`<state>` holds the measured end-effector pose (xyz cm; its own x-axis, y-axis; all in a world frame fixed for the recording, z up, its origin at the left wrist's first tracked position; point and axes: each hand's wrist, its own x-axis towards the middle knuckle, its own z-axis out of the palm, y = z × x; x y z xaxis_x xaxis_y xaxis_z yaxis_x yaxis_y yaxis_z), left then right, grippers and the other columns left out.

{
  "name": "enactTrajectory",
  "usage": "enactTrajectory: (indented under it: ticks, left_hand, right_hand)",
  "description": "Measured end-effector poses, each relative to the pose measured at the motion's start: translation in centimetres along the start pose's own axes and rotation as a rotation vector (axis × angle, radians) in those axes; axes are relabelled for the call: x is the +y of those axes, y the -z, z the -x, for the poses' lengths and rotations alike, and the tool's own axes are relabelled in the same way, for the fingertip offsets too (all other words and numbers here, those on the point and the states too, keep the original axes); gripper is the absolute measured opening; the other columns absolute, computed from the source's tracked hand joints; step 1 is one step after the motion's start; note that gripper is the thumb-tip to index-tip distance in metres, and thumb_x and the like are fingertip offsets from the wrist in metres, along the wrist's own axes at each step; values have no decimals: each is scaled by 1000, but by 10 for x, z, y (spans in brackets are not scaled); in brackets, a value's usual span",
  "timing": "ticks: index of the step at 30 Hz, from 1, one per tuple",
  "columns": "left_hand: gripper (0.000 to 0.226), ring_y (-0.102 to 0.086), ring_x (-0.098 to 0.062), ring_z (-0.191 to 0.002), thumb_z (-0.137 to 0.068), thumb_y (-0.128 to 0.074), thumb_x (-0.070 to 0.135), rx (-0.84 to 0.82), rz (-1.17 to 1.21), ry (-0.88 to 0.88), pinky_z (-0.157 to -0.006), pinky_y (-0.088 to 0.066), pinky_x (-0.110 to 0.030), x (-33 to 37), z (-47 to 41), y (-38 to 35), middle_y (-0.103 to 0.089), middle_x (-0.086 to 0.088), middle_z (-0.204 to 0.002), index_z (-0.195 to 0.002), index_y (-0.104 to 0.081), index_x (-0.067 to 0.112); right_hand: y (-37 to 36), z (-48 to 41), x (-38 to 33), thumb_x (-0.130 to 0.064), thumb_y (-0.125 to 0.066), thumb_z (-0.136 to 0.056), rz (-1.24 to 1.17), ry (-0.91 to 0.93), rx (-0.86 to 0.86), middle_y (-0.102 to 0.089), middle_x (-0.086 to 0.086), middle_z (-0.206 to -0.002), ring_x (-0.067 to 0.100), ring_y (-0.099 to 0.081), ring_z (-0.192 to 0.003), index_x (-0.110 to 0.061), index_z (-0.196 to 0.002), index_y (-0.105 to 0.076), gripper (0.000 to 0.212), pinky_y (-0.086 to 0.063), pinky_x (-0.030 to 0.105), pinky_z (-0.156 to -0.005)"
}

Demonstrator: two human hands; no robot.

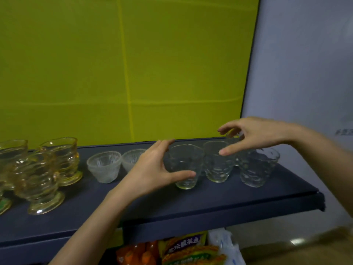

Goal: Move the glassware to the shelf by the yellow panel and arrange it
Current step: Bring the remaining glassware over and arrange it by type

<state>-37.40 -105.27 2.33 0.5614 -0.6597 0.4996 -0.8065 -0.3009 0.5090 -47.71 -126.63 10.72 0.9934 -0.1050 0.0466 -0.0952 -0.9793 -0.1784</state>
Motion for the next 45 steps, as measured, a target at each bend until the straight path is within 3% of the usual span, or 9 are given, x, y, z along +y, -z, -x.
enactTrajectory:
  ticks: [8,18,22,25,28,32,39,44,45]
  left_hand:
    - [99,-53,-7,-105,-45,-57,69,100,-7,104,-87,-40,-21,2,-13,-27,-54,3,-128,-129,-44,17]
    - [81,-52,-16,-112,-63,-77,40,93,18,246,-95,-43,-32,-18,-39,-29,-53,-7,-129,-130,-42,12]
    - [86,-43,-18,-127,-66,-76,39,62,-71,242,-102,-31,-25,-18,-42,-29,-44,-7,-141,-136,-34,11]
    - [83,-41,-18,-127,-66,-74,42,191,-197,140,-97,-25,-17,-1,-37,-28,-47,-7,-138,-134,-37,11]
    - [63,-53,-12,-109,-71,-69,47,356,-137,-54,-93,-39,-22,32,-28,-36,-59,-1,-118,-121,-51,12]
    - [47,-55,0,-96,-75,-63,49,287,-18,-182,-84,-45,-19,70,-18,-68,-62,8,-104,-111,-56,20]
    - [83,-40,-3,-124,-68,-60,65,146,68,-118,-104,-37,-28,94,-26,-131,-42,12,-132,-134,-32,22]
    - [99,-36,-2,-127,-59,-56,75,163,104,1,-105,-33,-23,93,-36,-157,-33,14,-139,-138,-21,26]
    - [101,-35,-1,-127,-57,-55,76,162,116,23,-105,-32,-21,92,-38,-161,-33,15,-139,-138,-19,26]
  right_hand:
    - [-15,-20,32,-63,-62,-66,107,113,-27,-53,1,-135,15,-52,-116,-14,-134,-43,86,-40,22,-92]
    - [-23,-58,43,-62,-65,-66,65,160,-4,-52,0,-135,14,-51,-116,-15,-134,-43,85,-35,19,-87]
    - [-20,-60,47,-64,-62,-66,46,171,-16,-51,-2,-136,13,-50,-116,-17,-134,-43,85,-36,21,-89]
    - [-8,-53,57,-72,-50,-61,-6,164,20,-54,-3,-131,13,-52,-113,-19,-132,-45,89,-39,24,-92]
    - [3,-46,80,-66,-49,-68,-53,125,99,-60,-1,-123,12,-56,-106,-18,-124,-53,75,-40,22,-87]
    - [1,-43,111,-54,-52,-80,-27,51,86,-54,0,-130,14,-53,-109,-17,-127,-50,60,-39,26,-90]
    - [-20,-30,149,-62,-51,-64,-401,-10,38,-52,-10,-125,8,-50,-114,-22,-132,-46,78,-35,22,-95]
    - [-49,-28,171,-50,-55,-70,-771,26,9,-54,-8,-131,-6,-53,-110,-28,-125,-47,59,-46,9,-83]
    - [-55,-28,175,-47,-54,-74,-842,32,5,-56,-9,-130,-5,-54,-110,-29,-122,-49,51,-46,12,-87]
